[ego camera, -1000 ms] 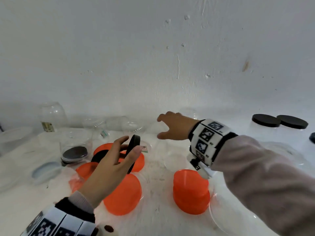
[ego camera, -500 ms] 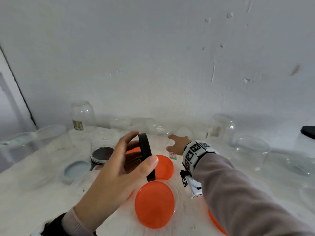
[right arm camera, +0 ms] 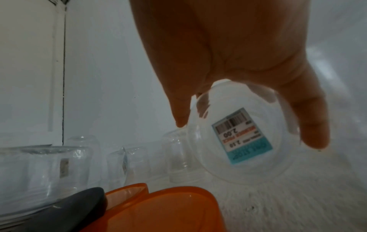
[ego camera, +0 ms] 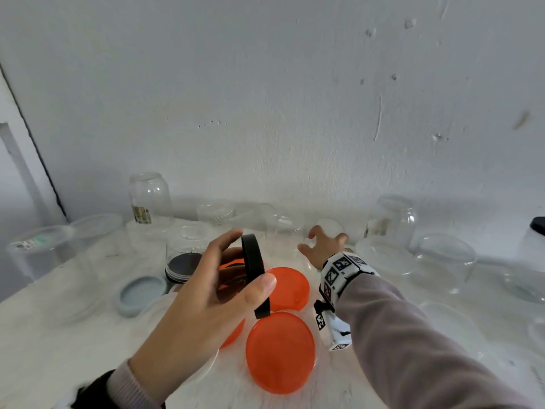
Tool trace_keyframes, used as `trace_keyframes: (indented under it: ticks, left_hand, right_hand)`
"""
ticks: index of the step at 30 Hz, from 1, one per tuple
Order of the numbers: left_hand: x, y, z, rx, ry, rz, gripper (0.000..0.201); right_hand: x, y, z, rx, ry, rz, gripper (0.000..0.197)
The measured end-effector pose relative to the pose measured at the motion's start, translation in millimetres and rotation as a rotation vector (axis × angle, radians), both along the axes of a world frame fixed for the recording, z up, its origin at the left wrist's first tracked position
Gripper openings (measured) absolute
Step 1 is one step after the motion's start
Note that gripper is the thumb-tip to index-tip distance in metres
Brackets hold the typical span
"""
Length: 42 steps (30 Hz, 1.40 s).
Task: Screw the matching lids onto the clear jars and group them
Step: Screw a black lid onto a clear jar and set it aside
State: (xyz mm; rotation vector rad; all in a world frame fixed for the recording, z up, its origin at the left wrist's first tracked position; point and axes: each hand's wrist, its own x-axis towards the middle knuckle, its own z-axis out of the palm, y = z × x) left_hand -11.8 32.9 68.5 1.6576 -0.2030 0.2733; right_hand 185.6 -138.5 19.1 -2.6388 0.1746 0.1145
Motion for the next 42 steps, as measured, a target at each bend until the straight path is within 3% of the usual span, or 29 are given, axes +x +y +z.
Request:
trace_keyframes:
  ticks: [4, 7, 11, 18, 25, 31, 34, 38, 42]
  left_hand:
    - [-2.1, -4.9, 0.5, 0.02, -0.005, -0.002, 0.081]
    - [-3.0, -8.0, 0.0, 0.037, 0.003, -0.001, 0.079]
    - [-5.5, -12.1, -0.7, 0.093, 0.011, -0.016, 0.068]
    - [-8.4, -25.0, -0.7, 0.097, -0.013, -0.044, 0.057]
    - [-13.4, -32.3, 0.9, -0.017, -0.005, -0.022, 0.076]
    - [-15.9, -34.4, 4.7, -0.058, -0.038, 0.039, 0.077]
    - [-15.3, -37.1, 5.2, -0.079, -0.045, 0.058, 0.078]
    - [-14.4, -44.8, 5.6, -0.041, -0.045, 0.072, 0.091]
    - [-9.9, -55.5, 8.0, -0.033, -0.039, 0.049, 0.087]
  right_hand:
    - [-14.9, 5.2, 14.7, -0.122, -0.087, -0.002, 0.039]
    - [-24.7, 4.9, 25.3, -0.092, -0.122, -0.015, 0.056]
    - [-41.7, -4.3, 38.4, 0.145, -0.15, -0.064, 0.074]
    - [-86.8, -9.8, 49.1, 0.604, -0.258, 0.018, 0.064]
    - [-131.8, -22.0, 43.4, 0.851, -0.074, 0.021, 0.069]
    - [-158.6, -49.6, 26.8, 1.005, 0.16, 0.03, 0.071]
    - [-168.9, -63.7, 15.5, 1.017, 0.23, 0.052, 0.056]
    - [-178.8, -80.6, -2.2, 0.963, 0.255, 0.024, 0.084]
    - [-186.0, -91.2, -17.6, 0.692, 0.207, 0.076, 0.093]
